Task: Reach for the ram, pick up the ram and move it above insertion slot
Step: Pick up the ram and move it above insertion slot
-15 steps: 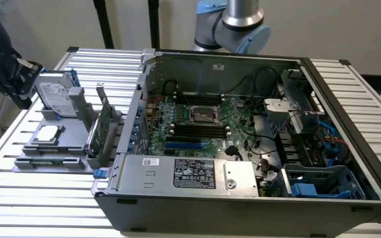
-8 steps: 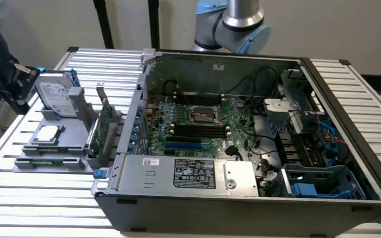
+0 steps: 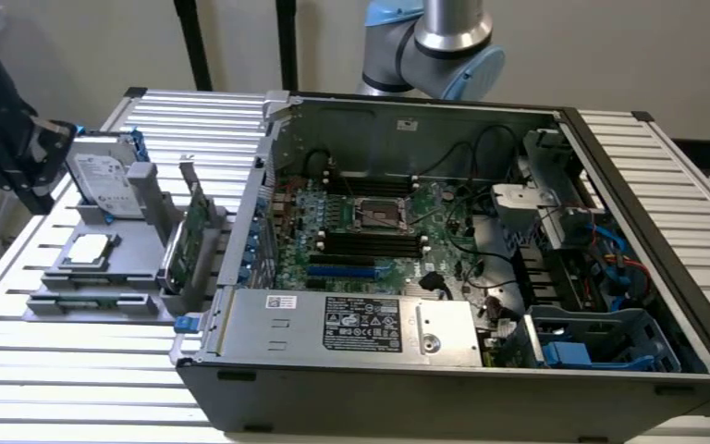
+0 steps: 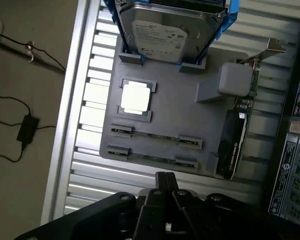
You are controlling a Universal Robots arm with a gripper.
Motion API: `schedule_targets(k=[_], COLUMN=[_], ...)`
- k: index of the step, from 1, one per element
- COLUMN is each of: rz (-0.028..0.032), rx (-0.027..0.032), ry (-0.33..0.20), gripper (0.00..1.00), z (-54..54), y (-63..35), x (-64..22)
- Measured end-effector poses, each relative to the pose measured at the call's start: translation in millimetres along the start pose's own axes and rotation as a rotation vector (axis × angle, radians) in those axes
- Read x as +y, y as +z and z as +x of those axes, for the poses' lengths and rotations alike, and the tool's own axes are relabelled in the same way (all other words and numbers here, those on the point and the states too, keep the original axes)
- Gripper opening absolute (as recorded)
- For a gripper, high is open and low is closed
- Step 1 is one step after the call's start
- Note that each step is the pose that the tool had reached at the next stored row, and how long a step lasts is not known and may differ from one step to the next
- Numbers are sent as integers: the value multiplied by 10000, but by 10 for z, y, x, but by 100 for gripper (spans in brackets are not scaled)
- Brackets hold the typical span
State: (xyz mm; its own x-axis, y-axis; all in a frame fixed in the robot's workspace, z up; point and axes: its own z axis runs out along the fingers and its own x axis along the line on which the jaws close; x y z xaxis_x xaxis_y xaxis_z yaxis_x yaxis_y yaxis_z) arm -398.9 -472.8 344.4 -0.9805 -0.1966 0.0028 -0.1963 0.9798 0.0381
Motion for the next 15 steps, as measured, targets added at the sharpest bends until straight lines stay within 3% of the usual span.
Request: schedule_targets(k=[15], rz=[7], rx=[103], ry=[-2723], gripper=[11], z=[0], y=[17], x=[-1])
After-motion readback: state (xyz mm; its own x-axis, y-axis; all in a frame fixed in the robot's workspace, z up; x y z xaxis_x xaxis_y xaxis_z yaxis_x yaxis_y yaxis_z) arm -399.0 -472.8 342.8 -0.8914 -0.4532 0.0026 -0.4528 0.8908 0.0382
